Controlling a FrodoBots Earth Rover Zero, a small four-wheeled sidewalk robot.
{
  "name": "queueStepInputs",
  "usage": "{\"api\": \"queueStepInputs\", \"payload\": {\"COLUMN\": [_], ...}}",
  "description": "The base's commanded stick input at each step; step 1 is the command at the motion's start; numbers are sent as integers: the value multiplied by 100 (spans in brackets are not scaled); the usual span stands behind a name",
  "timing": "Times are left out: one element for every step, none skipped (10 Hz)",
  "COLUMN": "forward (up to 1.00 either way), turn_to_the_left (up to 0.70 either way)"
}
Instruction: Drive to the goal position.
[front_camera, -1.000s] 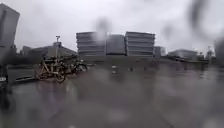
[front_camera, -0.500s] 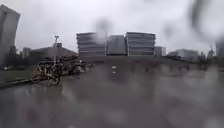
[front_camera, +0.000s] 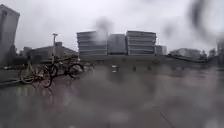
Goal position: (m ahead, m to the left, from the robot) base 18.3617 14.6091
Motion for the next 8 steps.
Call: {"api": "queueStepInputs", "payload": {"forward": [100, 100, 100, 100, 100, 100, 100, 100], "turn_to_the_left": [0, 0, 0, 0, 0, 0, 0, 0]}}
